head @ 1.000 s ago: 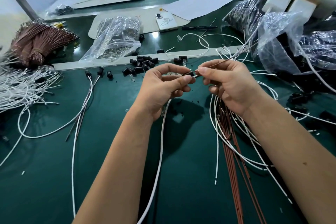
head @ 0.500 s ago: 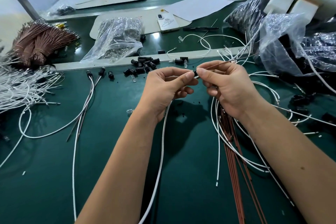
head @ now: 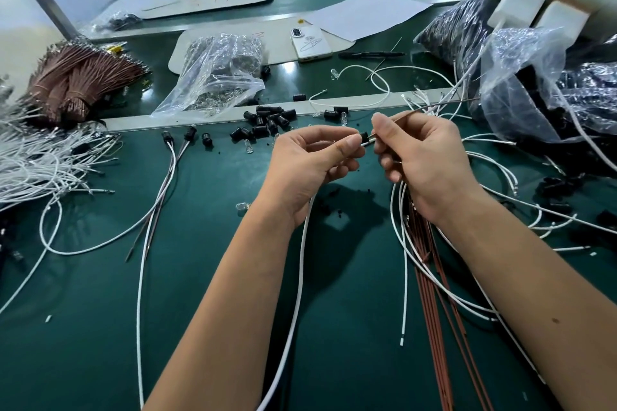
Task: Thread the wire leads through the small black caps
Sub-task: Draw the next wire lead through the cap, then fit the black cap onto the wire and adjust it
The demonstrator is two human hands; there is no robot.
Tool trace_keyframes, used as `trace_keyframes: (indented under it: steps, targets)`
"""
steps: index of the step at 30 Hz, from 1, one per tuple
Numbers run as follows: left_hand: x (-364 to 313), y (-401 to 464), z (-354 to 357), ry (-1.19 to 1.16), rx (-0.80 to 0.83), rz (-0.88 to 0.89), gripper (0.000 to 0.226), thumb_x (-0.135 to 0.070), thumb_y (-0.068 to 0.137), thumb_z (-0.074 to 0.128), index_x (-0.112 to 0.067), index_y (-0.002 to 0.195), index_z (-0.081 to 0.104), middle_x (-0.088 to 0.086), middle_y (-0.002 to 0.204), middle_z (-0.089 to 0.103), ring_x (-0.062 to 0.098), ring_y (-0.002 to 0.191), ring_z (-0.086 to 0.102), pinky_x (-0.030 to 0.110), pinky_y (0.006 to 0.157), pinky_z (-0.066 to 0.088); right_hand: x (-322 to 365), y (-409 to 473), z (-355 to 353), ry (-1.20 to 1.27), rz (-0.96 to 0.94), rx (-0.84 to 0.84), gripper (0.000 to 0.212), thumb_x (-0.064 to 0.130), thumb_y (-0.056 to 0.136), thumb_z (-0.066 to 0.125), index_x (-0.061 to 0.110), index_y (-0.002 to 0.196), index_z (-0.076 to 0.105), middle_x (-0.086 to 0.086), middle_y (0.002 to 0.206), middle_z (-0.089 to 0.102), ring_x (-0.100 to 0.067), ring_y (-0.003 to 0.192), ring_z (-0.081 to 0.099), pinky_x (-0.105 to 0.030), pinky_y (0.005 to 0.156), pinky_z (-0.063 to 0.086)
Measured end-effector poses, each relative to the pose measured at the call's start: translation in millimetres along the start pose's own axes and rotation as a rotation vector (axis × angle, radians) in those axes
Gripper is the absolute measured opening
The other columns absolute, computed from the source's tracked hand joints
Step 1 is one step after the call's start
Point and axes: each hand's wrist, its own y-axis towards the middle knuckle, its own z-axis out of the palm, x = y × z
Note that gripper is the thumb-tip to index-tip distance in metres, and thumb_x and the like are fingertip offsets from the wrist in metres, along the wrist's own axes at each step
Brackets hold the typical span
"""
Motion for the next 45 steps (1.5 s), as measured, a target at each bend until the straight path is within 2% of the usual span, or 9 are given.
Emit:
trace_keyframes:
  steps: [6, 14, 22, 26, 30, 34, 36, 41, 45]
  targets:
    - [0, -1, 1, -0.006, 0.002, 0.003, 0.007, -0.012, 0.084, 0.079, -0.008, 0.088, 0.074, 0.016, 0.085, 0.076, 0.015, 0.063, 0.067, 0.018, 0.058, 0.052, 1, -1, 2, 0.140, -0.047, 0.010, 0.022, 0.023, 0.086, 0.076, 0.004, 0.084, 0.065, -0.004, 0.067, 0.067, -0.011, 0.048, 0.049, -0.018, 0.039, 0.036]
    - [1, -1, 6, -0.100, 0.019, -0.032, 0.004, -0.014, 0.084, 0.078, -0.012, 0.085, 0.075, 0.013, 0.086, 0.076, 0.012, 0.062, 0.066, 0.016, 0.058, 0.052, -2, 0, 2, 0.356, 0.022, 0.013, 0.020, 0.023, 0.080, 0.076, 0.006, 0.084, 0.065, -0.005, 0.069, 0.065, -0.007, 0.050, 0.047, -0.016, 0.041, 0.034]
    - [0, 0, 4, -0.119, -0.002, -0.024, 0.008, -0.011, 0.085, 0.078, -0.016, 0.078, 0.077, 0.013, 0.083, 0.075, 0.011, 0.063, 0.066, 0.015, 0.058, 0.052, -2, 2, 2, 0.244, 0.003, -0.019, 0.020, 0.023, 0.077, 0.080, 0.007, 0.078, 0.067, -0.005, 0.065, 0.063, -0.010, 0.047, 0.045, -0.018, 0.039, 0.032]
    - [1, 0, 5, -0.056, -0.029, 0.037, 0.006, -0.009, 0.082, 0.080, -0.011, 0.084, 0.076, 0.012, 0.081, 0.074, 0.013, 0.062, 0.064, 0.017, 0.059, 0.051, -2, 3, 1, 0.147, -0.041, -0.059, 0.020, 0.017, 0.088, 0.078, 0.009, 0.076, 0.065, -0.001, 0.061, 0.062, -0.010, 0.045, 0.045, -0.019, 0.038, 0.032]
    - [2, 0, 6, -0.077, -0.055, 0.082, 0.014, -0.007, 0.078, 0.082, -0.006, 0.089, 0.074, 0.014, 0.079, 0.073, 0.016, 0.062, 0.063, 0.022, 0.062, 0.051, -3, 0, 3, 0.048, -0.118, -0.091, 0.022, 0.017, 0.090, 0.079, 0.009, 0.075, 0.066, -0.001, 0.060, 0.060, -0.011, 0.043, 0.043, -0.020, 0.037, 0.032]
    - [2, -1, 7, -0.023, -0.037, 0.088, 0.013, -0.004, 0.079, 0.082, -0.007, 0.088, 0.073, 0.008, 0.071, 0.072, 0.015, 0.061, 0.065, 0.021, 0.061, 0.051, -1, 0, 5, 0.237, -0.037, -0.038, 0.022, 0.025, 0.082, 0.078, 0.006, 0.079, 0.066, 0.000, 0.061, 0.061, -0.007, 0.046, 0.044, -0.018, 0.038, 0.032]
    - [3, -1, 9, -0.018, -0.026, 0.090, 0.012, -0.003, 0.080, 0.081, -0.008, 0.087, 0.073, 0.008, 0.071, 0.072, 0.015, 0.062, 0.066, 0.022, 0.061, 0.052, -1, 0, 5, 0.297, 0.001, -0.023, 0.019, 0.022, 0.085, 0.075, 0.006, 0.080, 0.066, 0.000, 0.062, 0.061, -0.007, 0.047, 0.043, -0.017, 0.038, 0.032]
    - [4, 0, 9, -0.084, -0.073, 0.104, 0.015, -0.002, 0.077, 0.083, -0.012, 0.085, 0.075, 0.007, 0.074, 0.073, 0.016, 0.064, 0.065, 0.025, 0.067, 0.053, -2, 1, 4, 0.145, -0.014, -0.070, 0.018, 0.015, 0.093, 0.074, -0.001, 0.087, 0.066, -0.002, 0.062, 0.060, -0.009, 0.045, 0.044, -0.018, 0.037, 0.032]
    - [6, 1, 8, -0.060, -0.083, 0.134, 0.017, -0.001, 0.076, 0.083, -0.013, 0.085, 0.075, 0.006, 0.077, 0.075, 0.016, 0.066, 0.066, 0.029, 0.071, 0.054, 1, 0, 3, 0.139, 0.018, -0.050, 0.017, 0.014, 0.094, 0.073, 0.000, 0.087, 0.066, -0.004, 0.065, 0.060, -0.009, 0.047, 0.046, -0.018, 0.039, 0.034]
